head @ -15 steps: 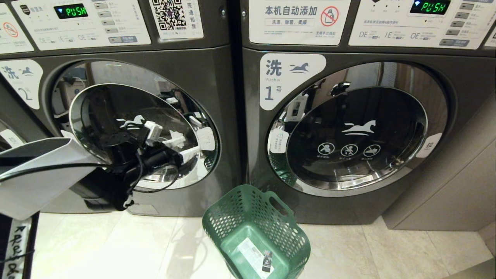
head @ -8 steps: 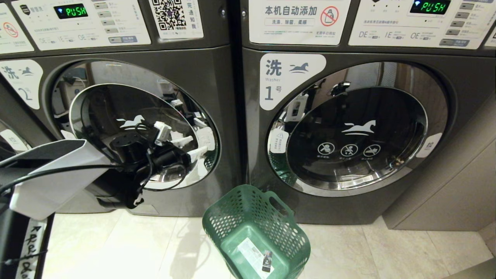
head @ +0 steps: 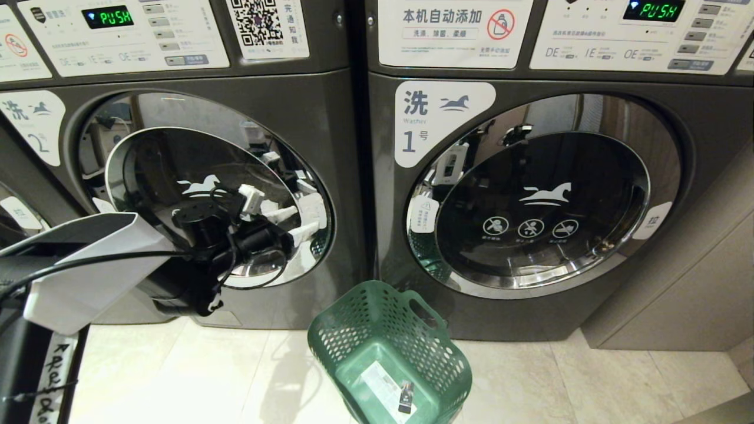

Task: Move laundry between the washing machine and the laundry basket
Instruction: Open the lid of the washing machine

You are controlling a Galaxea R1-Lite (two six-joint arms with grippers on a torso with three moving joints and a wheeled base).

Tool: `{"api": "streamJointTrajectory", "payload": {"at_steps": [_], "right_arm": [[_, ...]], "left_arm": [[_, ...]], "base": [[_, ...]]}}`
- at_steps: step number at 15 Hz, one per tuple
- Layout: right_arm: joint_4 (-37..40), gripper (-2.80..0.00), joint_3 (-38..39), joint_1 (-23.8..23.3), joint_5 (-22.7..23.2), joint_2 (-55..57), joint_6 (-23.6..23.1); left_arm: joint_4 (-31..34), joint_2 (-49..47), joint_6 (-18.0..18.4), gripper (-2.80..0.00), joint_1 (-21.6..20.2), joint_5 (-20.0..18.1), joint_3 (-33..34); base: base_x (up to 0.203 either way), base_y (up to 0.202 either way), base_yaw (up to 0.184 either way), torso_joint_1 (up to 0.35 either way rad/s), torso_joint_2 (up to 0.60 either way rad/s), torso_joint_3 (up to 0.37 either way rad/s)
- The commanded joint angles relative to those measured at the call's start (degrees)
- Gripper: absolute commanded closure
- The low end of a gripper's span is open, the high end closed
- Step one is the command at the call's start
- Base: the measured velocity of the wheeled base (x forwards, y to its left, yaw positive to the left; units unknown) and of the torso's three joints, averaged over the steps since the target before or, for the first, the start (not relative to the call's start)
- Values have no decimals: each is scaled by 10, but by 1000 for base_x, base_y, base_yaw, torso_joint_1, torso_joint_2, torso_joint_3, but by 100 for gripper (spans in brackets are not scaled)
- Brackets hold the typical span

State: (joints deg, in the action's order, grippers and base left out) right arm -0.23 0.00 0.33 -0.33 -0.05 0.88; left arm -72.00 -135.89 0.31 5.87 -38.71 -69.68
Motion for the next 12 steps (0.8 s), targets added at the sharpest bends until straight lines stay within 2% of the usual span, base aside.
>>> {"api": "streamJointTrajectory", "payload": {"at_steps": [1,8,10,12], "right_arm": [[0,0,0,0,0,0,0],[0,0,0,0,0,0,0],[0,0,0,0,0,0,0],[0,0,0,0,0,0,0]], "left_arm": [[-4,1,1,-280,8,-2,1],[-5,-25,14,-280,29,5,-19],[-9,-17,17,-280,25,36,-9],[-28,-6,15,-280,18,47,16]], "base": [[0,0,0,0,0,0],[0,0,0,0,0,0],[0,0,0,0,0,0],[0,0,0,0,0,0]]}}
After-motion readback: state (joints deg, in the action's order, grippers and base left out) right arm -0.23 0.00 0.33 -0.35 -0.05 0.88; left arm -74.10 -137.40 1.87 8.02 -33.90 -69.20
